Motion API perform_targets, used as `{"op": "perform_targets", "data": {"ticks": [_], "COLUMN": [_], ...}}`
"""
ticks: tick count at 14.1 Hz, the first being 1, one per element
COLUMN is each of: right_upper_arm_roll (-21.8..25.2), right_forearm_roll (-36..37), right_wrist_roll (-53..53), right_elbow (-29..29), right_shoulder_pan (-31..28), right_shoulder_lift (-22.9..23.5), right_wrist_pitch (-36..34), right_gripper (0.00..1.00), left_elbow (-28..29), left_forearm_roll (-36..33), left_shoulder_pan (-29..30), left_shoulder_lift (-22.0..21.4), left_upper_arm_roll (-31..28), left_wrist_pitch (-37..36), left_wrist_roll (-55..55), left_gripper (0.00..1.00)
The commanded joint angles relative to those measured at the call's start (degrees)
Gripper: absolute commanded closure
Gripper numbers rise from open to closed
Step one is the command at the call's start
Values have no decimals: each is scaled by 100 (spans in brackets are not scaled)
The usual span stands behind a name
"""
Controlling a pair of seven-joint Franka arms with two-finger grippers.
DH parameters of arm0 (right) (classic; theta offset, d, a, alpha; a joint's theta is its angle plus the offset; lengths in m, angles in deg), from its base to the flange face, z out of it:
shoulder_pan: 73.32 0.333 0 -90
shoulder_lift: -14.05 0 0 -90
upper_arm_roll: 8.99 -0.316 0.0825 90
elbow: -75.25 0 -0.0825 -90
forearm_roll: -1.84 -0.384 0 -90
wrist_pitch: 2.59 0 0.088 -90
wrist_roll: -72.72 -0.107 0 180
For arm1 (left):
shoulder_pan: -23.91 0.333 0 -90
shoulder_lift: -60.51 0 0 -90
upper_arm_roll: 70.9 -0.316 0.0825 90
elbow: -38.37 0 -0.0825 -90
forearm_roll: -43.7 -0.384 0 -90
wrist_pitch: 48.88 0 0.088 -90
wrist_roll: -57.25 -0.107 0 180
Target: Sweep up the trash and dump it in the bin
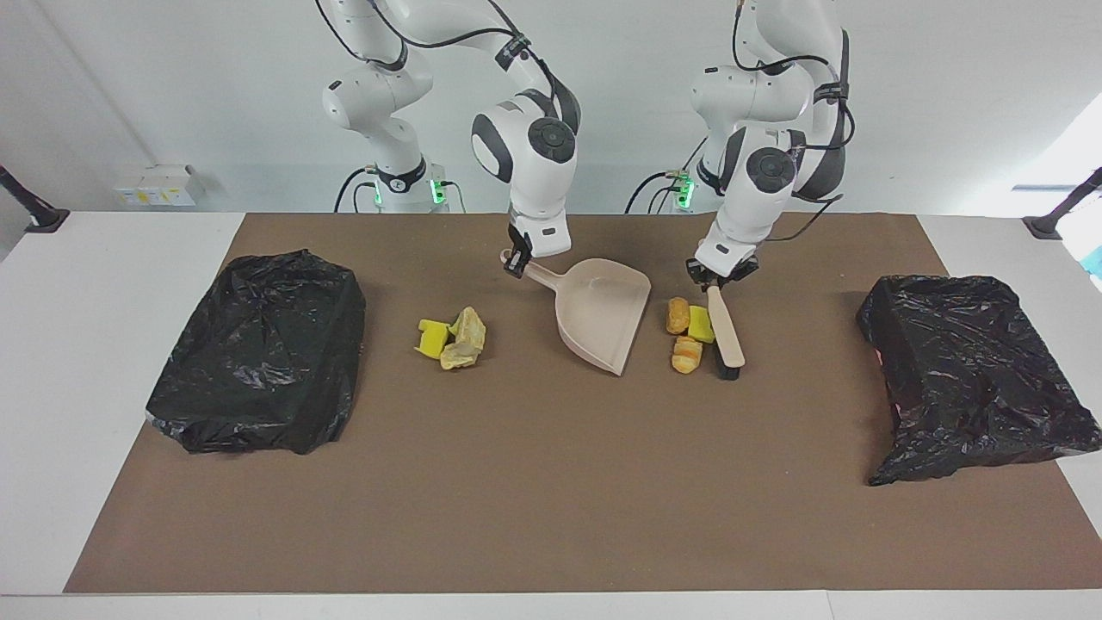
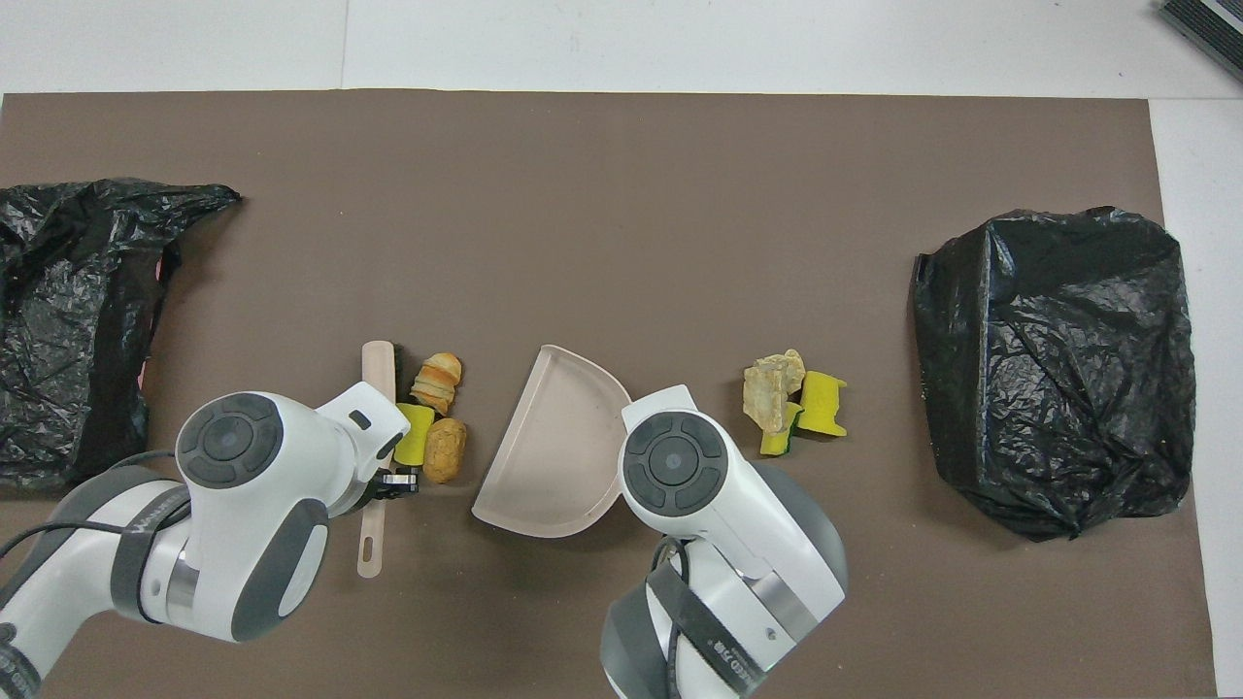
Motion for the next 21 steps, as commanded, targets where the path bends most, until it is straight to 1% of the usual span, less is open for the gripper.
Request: {"op": "perform_targets", "data": {"ticks": [1, 2, 4, 5, 7, 8, 11, 12, 13, 15, 17, 19, 21], "right_upper_arm_roll": [-25, -25, -25, -25, -25, -25, -25, -25, -25, -17, -8, -8, -8], "right_forearm_roll": [81, 81, 72, 72, 63, 63, 63, 63, 63, 63, 72, 90, 107], "right_wrist_roll": [-176, -185, -185, -185, -185, -185, -185, -185, -185, -185, -185, -159, -106], "right_elbow": [-62, -62, -62, -62, -62, -62, -62, -62, -62, -62, -62, -62, -62], "right_shoulder_pan": [-10, -10, -10, -10, -19, -10, -19, -10, -19, -19, -45, -98, -220], "right_shoulder_lift": [9, 9, 9, 9, 9, 9, 0, 0, 0, -34, -166, -324, -386], "right_wrist_pitch": [-30, -30, -30, -30, -30, -30, -30, -30, -30, -39, -152, -223, -294], "right_gripper": [100, 100, 100, 100, 100, 100, 100, 100, 100, 100, 100, 100, 100], "left_elbow": [-148, -148, -227, -280, -394, -421, -535, -535, -631, -921, -983, -948, -922], "left_forearm_roll": [79, 158, 885, 1088, 1405, 1442, 1398, 1363, 1311, 873, 573, 528, 528], "left_shoulder_pan": [-587, -807, -1185, -1422, -1801, -1837, -1698, -1532, -1217, -907, -626, -564, -563], "left_shoulder_lift": [122, 86, 69, 69, 69, 77, 86, 60, 60, 69, -10, -63, -90], "left_upper_arm_roll": [-55, -46, -38, -29, -29, -29, -107, -125, -117, -117, -117, -117, -117], "left_wrist_pitch": [-32, -146, -436, -498, -551, -551, -744, -797, -936, -1262, -1359, -1439, -1439], "left_wrist_roll": [-72, -81, -90, -90, -90, -90, -55, -29, -11, 24, 24, 42, 33], "left_gripper": [100, 100, 100, 100, 100, 100, 100, 100, 100, 100, 100, 100, 100]}}
